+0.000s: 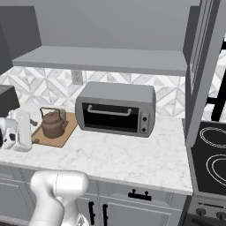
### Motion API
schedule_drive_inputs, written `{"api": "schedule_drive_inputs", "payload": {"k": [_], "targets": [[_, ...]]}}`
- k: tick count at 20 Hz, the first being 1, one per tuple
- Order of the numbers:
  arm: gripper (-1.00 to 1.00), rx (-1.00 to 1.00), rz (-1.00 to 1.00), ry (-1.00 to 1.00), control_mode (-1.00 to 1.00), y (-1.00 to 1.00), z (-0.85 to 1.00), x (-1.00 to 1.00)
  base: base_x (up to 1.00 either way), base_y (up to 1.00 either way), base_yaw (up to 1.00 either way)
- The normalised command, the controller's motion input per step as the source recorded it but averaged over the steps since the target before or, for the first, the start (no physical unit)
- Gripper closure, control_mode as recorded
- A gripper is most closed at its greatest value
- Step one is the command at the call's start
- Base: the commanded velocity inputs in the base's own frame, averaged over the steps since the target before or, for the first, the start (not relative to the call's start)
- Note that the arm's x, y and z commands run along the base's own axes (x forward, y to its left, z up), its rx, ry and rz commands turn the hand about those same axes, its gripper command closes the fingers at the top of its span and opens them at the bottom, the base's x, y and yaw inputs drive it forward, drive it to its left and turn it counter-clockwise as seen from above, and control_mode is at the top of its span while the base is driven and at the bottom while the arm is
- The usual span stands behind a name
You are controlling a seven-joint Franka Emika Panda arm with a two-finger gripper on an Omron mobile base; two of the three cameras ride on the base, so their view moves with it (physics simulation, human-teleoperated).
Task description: Pick the kettle from the counter and place it on the tray. Then pick the mug from the cabinet and place it on the tray. Then close the cabinet doors.
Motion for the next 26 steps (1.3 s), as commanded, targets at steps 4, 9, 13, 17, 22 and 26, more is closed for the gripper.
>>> {"api": "schedule_drive_inputs", "payload": {"k": [4, 9, 13, 17, 22, 26], "targets": [[-1.0, -0.3, -0.03, 0.0, -1.0, 0.19, 0.0, -0.05, 0.0, 0.0, 0.0], [-1.0, -0.26, -0.06, 0.0, -1.0, 0.4, 0.2, -0.13, 0.0, 0.0, 0.0], [-1.0, -0.25, -0.07, 0.0, -1.0, 0.64, 0.23, -0.01, 0.0, 0.0, 0.0], [-1.0, -0.25, -0.06, 0.0, -1.0, 0.76, 0.16, 0.0, 0.0, 0.0, 0.0], [-1.0, -0.2, -0.03, -0.05, -1.0, 0.8, 0.26, 0.0, 0.0, 0.0, 0.0], [-1.0, -0.16, 0.0, -0.16, -1.0, 0.76, 0.33, 0.0, 0.0, 0.0, 0.0]]}}
